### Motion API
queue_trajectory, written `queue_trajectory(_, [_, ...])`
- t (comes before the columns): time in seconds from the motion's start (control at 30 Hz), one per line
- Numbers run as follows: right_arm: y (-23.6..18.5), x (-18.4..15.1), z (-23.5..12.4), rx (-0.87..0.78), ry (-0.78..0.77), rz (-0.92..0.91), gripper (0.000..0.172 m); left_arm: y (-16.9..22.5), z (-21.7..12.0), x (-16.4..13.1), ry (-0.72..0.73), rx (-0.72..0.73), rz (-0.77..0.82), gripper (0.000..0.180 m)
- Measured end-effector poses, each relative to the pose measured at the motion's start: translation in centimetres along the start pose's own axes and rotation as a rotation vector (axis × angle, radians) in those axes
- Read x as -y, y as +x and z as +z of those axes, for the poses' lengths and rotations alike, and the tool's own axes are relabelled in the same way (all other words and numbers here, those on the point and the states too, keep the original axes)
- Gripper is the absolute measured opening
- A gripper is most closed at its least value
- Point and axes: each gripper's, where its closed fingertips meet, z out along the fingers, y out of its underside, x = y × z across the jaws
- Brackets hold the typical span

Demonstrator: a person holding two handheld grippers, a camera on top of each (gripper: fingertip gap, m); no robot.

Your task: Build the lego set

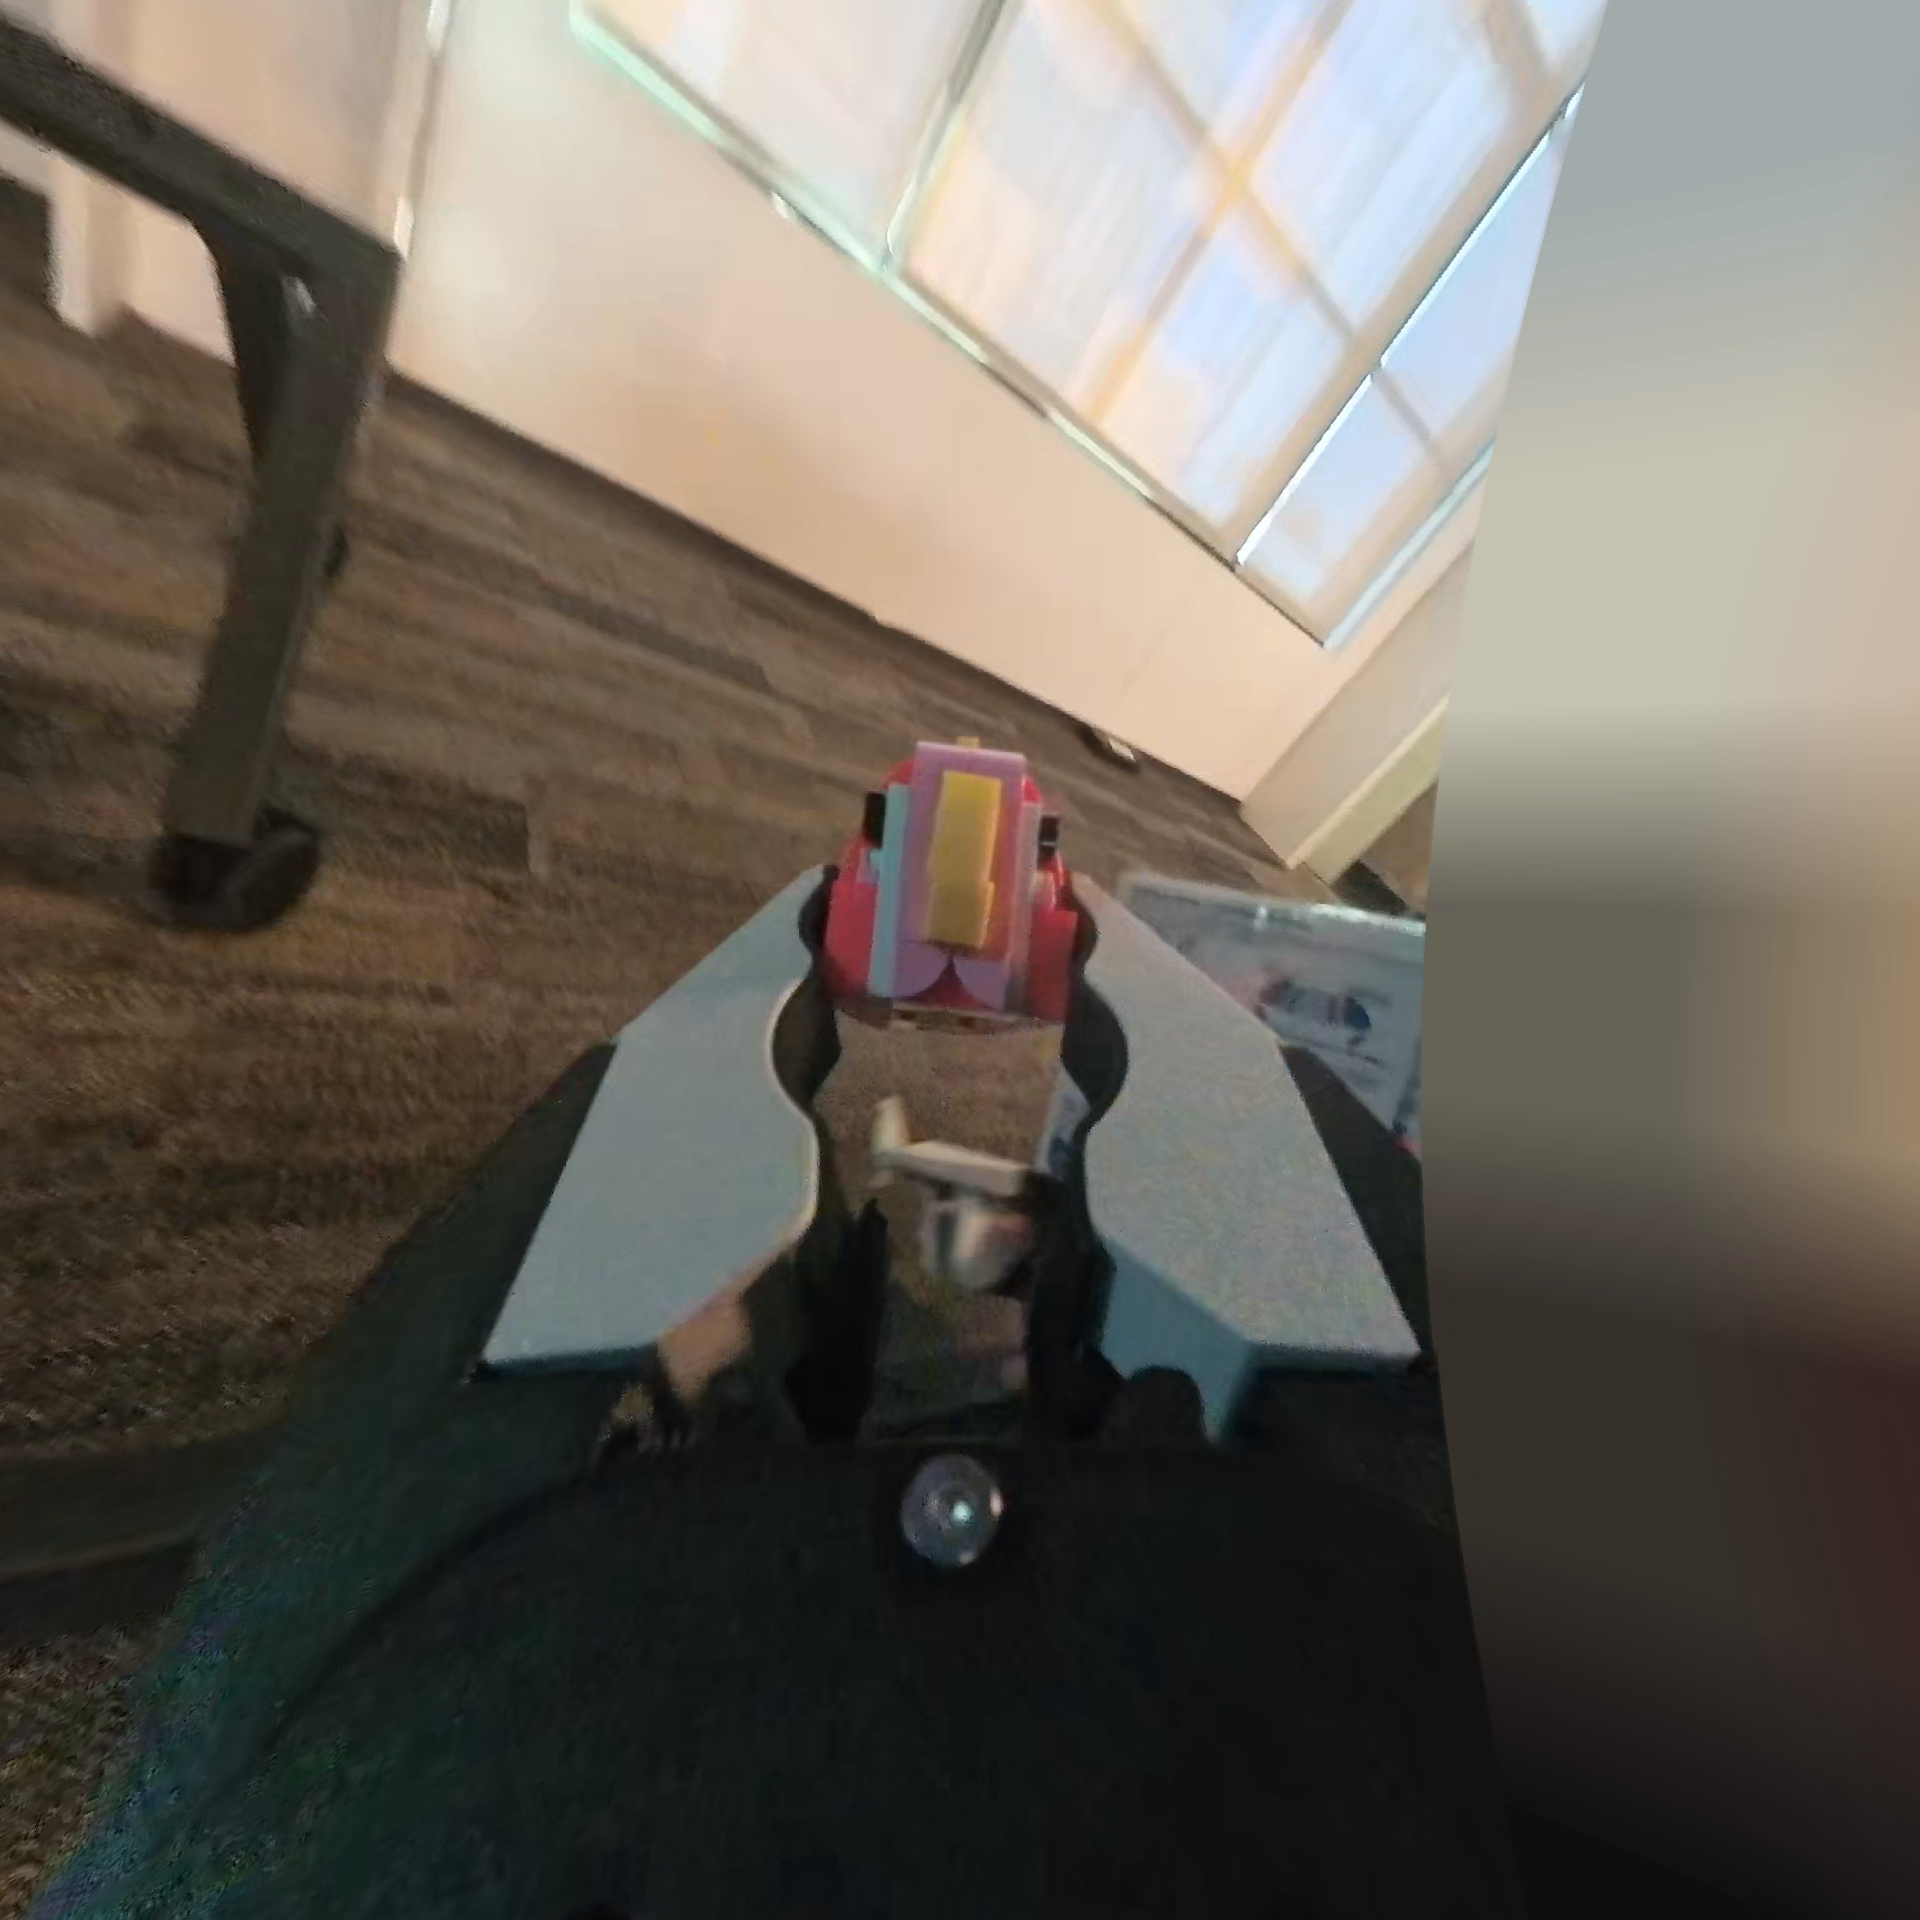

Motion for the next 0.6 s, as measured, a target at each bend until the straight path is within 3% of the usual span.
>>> queue_trajectory(0.13, [-19.8,5.7,0.0,0.37,0.083,-0.085,0.006,2.6,-2.9,5.3,0.198,0.012,0.001,0.039])
queue_trajectory(0.23, [-32.1,7.6,-2.4,0.49,0.132,-0.209,0.006,6.2,-6.1,9.1,0.3,-0.024,-0.011,0.039])
queue_trajectory(0.3, [-38.7,8.0,-4.6,0.502,0.164,-0.309,0.006,9.8,-7.6,11.3,0.323,-0.125,-0.049,0.039])
queue_trajectory(0.43, [-48.7,7.8,-11.8,0.368,0.249,-0.548,0.007,21.1,-9.0,13.6,0.228,-0.52,-0.073,0.039])
queue_trajectory(0.6, [-55.3,6.3,-24.0,-0.087,0.264,-0.889,0.007,37.9,-11.6,10.8,-0.061,-1.086,-0.051,0.038])
